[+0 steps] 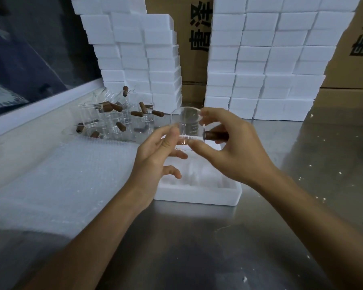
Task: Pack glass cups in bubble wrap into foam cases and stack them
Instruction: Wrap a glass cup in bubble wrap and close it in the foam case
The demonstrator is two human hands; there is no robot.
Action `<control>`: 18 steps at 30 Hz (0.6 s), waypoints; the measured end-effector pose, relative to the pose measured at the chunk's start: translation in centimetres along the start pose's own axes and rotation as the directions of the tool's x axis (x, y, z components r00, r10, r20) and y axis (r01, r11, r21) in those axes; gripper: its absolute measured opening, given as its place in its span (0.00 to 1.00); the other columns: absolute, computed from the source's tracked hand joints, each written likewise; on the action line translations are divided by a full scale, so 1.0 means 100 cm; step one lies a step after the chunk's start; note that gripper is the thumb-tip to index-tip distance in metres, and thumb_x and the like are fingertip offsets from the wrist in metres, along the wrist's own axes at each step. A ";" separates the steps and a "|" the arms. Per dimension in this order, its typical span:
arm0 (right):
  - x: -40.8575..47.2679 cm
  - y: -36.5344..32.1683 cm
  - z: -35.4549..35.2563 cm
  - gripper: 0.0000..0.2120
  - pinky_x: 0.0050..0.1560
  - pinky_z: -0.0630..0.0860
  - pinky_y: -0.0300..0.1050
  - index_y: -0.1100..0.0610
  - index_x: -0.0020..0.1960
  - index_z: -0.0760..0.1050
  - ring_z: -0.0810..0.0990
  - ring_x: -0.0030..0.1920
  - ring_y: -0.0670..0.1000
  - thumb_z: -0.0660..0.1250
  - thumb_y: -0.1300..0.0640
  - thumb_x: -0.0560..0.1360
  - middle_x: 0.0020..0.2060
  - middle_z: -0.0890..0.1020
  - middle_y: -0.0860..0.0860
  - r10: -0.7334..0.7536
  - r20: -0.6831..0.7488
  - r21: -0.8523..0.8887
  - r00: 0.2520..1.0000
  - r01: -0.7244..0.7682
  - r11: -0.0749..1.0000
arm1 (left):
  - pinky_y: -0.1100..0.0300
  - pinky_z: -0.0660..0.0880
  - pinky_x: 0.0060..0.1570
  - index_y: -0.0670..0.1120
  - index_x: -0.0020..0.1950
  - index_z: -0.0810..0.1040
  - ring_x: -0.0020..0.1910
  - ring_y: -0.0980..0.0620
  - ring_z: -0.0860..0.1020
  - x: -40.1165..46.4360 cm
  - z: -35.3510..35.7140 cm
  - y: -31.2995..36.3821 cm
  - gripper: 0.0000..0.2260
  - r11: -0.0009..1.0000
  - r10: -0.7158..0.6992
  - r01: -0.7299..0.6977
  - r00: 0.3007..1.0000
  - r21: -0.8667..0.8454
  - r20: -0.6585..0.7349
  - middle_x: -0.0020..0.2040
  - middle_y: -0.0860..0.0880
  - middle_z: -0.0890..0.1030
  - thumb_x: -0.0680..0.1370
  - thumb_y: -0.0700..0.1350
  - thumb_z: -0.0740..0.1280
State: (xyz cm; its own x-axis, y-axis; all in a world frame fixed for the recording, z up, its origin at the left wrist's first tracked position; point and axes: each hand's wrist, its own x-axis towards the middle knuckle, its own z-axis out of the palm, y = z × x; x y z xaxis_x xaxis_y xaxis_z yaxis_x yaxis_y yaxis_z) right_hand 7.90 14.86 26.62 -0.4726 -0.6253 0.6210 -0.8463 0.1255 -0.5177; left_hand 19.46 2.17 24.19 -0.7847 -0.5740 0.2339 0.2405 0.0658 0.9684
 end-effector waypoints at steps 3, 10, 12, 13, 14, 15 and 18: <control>0.001 -0.003 -0.003 0.21 0.39 0.76 0.29 0.49 0.59 0.79 0.80 0.41 0.37 0.69 0.37 0.72 0.45 0.82 0.39 0.139 0.034 0.159 0.990 -0.143 0.977 | 0.56 0.77 0.33 0.56 0.65 0.76 0.51 0.45 0.83 -0.001 0.000 0.001 0.21 0.999 -0.004 0.006 0.998 -0.036 0.062 0.56 0.51 0.83 0.74 0.60 0.64; 0.001 -0.006 -0.005 0.26 0.28 0.72 0.33 0.56 0.47 0.83 0.72 0.25 0.44 0.60 0.35 0.77 0.31 0.84 0.50 0.403 0.228 0.421 0.887 -0.462 0.780 | 0.59 0.78 0.33 0.54 0.69 0.74 0.44 0.43 0.85 -0.001 0.001 0.005 0.25 0.975 -0.087 0.099 0.994 -0.198 0.069 0.58 0.46 0.82 0.72 0.55 0.70; 0.001 -0.005 -0.004 0.27 0.28 0.72 0.32 0.56 0.54 0.81 0.73 0.24 0.42 0.59 0.34 0.76 0.30 0.84 0.47 0.343 0.178 0.384 0.922 -0.386 0.839 | 0.61 0.78 0.33 0.50 0.63 0.78 0.43 0.44 0.85 0.000 0.001 0.006 0.23 0.969 -0.131 0.133 0.991 -0.210 0.024 0.55 0.44 0.83 0.70 0.56 0.70; 0.000 -0.005 -0.004 0.28 0.28 0.71 0.30 0.54 0.59 0.79 0.75 0.25 0.41 0.62 0.33 0.74 0.30 0.83 0.43 0.291 0.162 0.362 0.943 -0.332 0.871 | 0.61 0.78 0.33 0.49 0.60 0.79 0.42 0.45 0.85 0.001 0.000 0.006 0.22 0.964 -0.140 0.140 0.990 -0.228 0.017 0.52 0.44 0.83 0.69 0.56 0.70; -0.002 -0.007 -0.003 0.31 0.29 0.71 0.29 0.52 0.63 0.76 0.77 0.27 0.39 0.65 0.32 0.70 0.29 0.81 0.38 0.228 0.159 0.335 0.961 -0.270 0.903 | 0.61 0.78 0.33 0.47 0.58 0.81 0.41 0.45 0.85 0.001 -0.001 0.006 0.21 0.960 -0.140 0.140 0.990 -0.243 0.015 0.49 0.44 0.83 0.69 0.56 0.70; -0.004 -0.007 -0.001 0.36 0.29 0.71 0.28 0.49 0.67 0.71 0.77 0.29 0.38 0.67 0.31 0.66 0.28 0.78 0.33 0.165 0.161 0.279 0.973 -0.206 0.938 | 0.60 0.78 0.33 0.46 0.55 0.81 0.40 0.47 0.85 0.001 -0.001 0.007 0.20 0.961 -0.135 0.133 0.991 -0.241 0.007 0.47 0.44 0.83 0.69 0.56 0.70; -0.006 -0.004 0.002 0.45 0.32 0.74 0.31 0.42 0.73 0.63 0.77 0.38 0.37 0.66 0.25 0.60 0.31 0.77 0.37 0.086 0.151 -0.021 0.985 -0.084 0.996 | 0.58 0.80 0.34 0.47 0.53 0.82 0.40 0.49 0.85 0.002 0.000 0.005 0.20 0.989 -0.107 0.102 0.993 -0.103 -0.050 0.43 0.46 0.84 0.67 0.58 0.70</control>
State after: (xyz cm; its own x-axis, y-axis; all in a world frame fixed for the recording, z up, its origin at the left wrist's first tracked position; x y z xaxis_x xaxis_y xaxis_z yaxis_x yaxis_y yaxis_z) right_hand 8.53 15.03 26.35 -0.5008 -0.7216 0.4781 -0.8090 0.1938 -0.5550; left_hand 19.45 2.16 24.75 -0.7763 -0.6181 0.1238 0.2166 -0.0772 0.9732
